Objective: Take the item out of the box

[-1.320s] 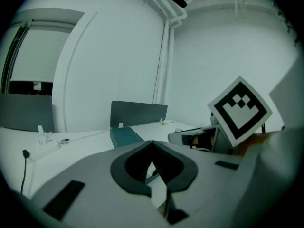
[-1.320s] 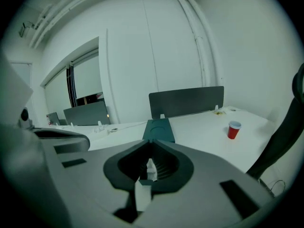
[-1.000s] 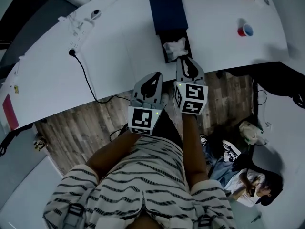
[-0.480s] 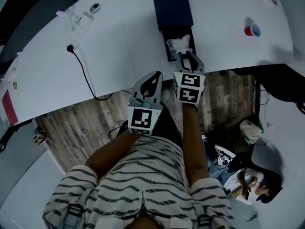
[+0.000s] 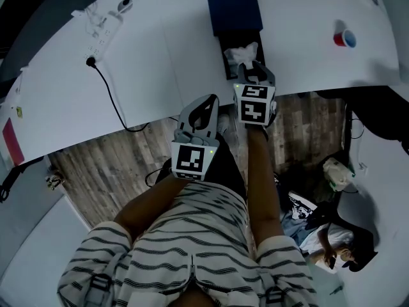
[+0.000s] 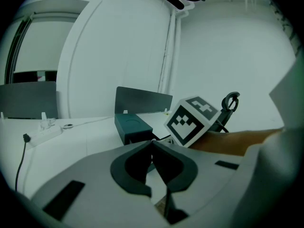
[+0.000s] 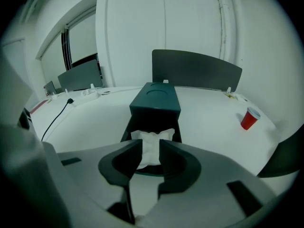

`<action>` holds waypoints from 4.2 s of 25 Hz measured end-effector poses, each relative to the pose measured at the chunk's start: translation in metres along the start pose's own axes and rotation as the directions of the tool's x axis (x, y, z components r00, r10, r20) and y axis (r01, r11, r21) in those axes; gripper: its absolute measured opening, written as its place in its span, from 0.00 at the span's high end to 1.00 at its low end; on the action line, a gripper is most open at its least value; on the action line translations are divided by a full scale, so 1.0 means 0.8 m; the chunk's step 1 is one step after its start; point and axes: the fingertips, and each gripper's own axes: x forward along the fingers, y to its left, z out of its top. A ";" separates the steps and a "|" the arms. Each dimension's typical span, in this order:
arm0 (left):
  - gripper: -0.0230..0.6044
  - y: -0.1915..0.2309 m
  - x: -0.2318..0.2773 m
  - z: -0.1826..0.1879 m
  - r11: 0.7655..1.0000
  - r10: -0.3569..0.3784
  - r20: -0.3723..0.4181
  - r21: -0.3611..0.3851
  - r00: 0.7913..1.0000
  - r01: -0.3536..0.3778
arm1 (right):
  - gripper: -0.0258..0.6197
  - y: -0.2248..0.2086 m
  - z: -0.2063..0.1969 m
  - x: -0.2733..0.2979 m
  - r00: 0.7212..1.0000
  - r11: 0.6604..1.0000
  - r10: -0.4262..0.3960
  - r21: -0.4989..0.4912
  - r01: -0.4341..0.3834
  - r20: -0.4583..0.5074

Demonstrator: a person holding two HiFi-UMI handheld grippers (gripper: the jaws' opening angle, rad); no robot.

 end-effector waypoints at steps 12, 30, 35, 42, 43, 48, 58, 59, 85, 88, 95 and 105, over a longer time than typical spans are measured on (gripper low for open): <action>0.92 0.007 0.000 -0.013 1.000 0.014 -0.017 -0.019 1.000 -0.014 | 0.80 -0.005 -0.013 0.028 0.993 0.998 -0.026 -0.051 0.020 -0.118; 0.92 0.012 0.001 -0.021 0.999 0.014 -0.021 -0.042 1.000 -0.015 | 0.82 -0.005 -0.022 0.053 0.976 0.996 -0.053 -0.088 0.035 -0.213; 0.92 0.014 0.001 -0.022 0.999 0.015 -0.021 -0.048 1.000 -0.016 | 0.85 -0.008 -0.027 0.058 0.964 0.993 -0.075 -0.107 0.049 -0.254; 0.92 0.016 -0.001 -0.019 0.998 0.019 -0.010 -0.053 1.000 -0.020 | 0.92 -0.015 -0.028 0.058 0.958 0.992 -0.099 -0.100 0.075 -0.270; 0.92 0.016 -0.002 -0.018 0.998 0.018 -0.008 -0.053 1.000 -0.019 | 0.92 -0.016 -0.027 0.057 0.959 0.993 -0.098 -0.093 0.075 -0.266; 0.92 0.019 -0.004 -0.017 0.998 0.020 -0.002 -0.051 1.000 -0.020 | 0.93 -0.016 -0.026 0.055 0.965 0.995 -0.092 -0.068 0.078 -0.247; 0.92 0.021 -0.005 -0.011 0.999 0.012 0.001 -0.052 1.000 -0.012 | 0.93 -0.012 -0.017 0.049 0.972 0.997 -0.071 -0.037 0.065 -0.225; 0.92 0.021 -0.005 -0.010 0.999 0.012 0.003 -0.051 1.000 -0.012 | 0.93 -0.013 -0.016 0.048 0.973 0.997 -0.072 -0.033 0.066 -0.221; 0.92 0.016 -0.039 0.044 1.000 -0.022 0.087 -0.011 0.996 0.023 | 0.93 -0.001 0.029 -0.030 0.999 0.998 -0.053 0.039 0.053 -0.005; 0.92 0.019 -0.043 0.046 0.999 -0.015 0.085 -0.032 0.996 0.018 | 0.93 0.003 0.034 -0.042 0.999 0.998 -0.039 0.052 0.037 0.029; 0.92 0.016 -0.049 0.065 1.000 -0.020 0.116 -0.015 0.993 0.022 | 0.93 0.006 0.055 -0.078 0.990 0.996 -0.031 0.090 0.019 0.139; 0.92 0.013 -0.070 0.087 0.999 -0.033 0.147 0.010 0.989 0.032 | 0.93 0.019 0.087 -0.141 0.958 0.991 -0.035 0.134 -0.003 0.283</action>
